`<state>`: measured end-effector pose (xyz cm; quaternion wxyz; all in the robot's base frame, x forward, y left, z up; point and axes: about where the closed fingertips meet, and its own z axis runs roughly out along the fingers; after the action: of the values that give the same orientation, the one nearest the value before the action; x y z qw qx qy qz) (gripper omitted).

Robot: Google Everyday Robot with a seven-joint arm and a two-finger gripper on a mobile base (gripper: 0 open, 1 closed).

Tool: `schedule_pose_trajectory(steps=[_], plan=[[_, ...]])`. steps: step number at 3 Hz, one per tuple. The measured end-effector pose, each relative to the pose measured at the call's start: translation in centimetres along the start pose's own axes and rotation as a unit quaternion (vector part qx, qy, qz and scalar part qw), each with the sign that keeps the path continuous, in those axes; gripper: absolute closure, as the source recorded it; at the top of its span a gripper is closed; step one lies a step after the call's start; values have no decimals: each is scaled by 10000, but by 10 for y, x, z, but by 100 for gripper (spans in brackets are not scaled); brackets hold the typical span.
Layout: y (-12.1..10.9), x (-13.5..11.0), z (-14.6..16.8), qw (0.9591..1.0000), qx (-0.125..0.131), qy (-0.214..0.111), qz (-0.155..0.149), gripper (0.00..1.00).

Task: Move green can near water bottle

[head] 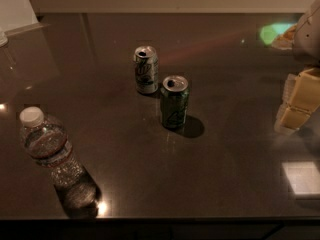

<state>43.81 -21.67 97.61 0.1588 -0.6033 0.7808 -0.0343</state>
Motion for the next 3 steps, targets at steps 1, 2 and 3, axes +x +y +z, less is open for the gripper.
schedule_pose_trajectory(steps=[1,2,3], plan=[[0,0,0,10000,8,-4,-1,0],[-1,-9,1,9999,36,-127,-61,0],[-1,-22,5,9995,37,-281,-109,0]])
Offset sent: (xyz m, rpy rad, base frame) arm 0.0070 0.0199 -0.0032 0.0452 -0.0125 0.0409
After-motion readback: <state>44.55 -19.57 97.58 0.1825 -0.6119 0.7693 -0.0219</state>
